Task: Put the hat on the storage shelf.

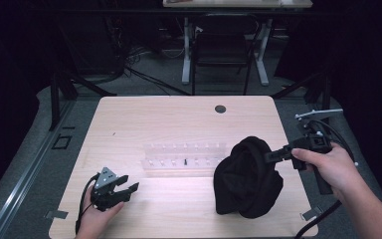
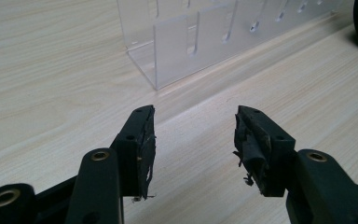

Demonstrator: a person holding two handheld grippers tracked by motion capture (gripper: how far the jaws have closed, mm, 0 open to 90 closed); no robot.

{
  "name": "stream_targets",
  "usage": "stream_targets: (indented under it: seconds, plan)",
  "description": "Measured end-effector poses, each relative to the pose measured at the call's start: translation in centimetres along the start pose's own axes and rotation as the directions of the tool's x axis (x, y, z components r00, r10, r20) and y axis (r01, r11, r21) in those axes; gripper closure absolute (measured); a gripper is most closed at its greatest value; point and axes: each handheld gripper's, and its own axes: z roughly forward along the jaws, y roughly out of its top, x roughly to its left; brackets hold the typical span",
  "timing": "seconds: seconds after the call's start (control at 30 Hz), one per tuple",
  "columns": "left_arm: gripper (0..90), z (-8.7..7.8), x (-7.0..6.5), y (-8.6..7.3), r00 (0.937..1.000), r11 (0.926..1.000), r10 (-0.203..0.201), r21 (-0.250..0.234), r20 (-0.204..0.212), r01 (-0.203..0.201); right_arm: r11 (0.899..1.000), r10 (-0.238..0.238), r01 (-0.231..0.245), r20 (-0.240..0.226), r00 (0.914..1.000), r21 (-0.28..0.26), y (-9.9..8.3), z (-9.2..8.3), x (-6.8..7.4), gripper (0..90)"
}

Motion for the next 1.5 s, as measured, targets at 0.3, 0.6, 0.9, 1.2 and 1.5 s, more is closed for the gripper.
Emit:
stream_targets:
  seconds: [0.3,0.6,0.9,1.2,1.5]
  plan:
    - [48.1,0.0,0.0,-0.1,1.0,1.0,-0.005,-0.007,-0.003,0.005,1.0,0.001,-0.001,-0.014,0.9999,-0.022,0.4,-0.8,0.5,88.3]
    - [48.1,0.0,0.0,-0.1,1.0,0.9999,-0.008,-0.007,-0.004,0.008,0.998,-0.014,0.012,-0.018,0.9997,-0.067,0.9,-2.4,1.6,88.3]
    - [47.9,0.0,0.0,-0.1,0.9999,0.9999,-0.01,-0.006,0.0,0.01,0.995,-0.038,0.035,-0.03,0.9988,-0.097,1.6,-3.6,2.9,88.3]
    - [47.0,0.0,-0.1,-0.1,1.0,1.0,-0.006,-0.007,0.0,0.006,0.991,-0.06,0.055,-0.034,0.9976,-0.122,2.6,-4.1,4.1,88.3]
    - [46.8,0.0,-0.1,-0.1,0.9999,0.9999,-0.01,-0.007,0.004,0.01,0.987,-0.073,0.066,-0.048,0.9962,-0.144,4.4,-3.5,5.3,88.3]
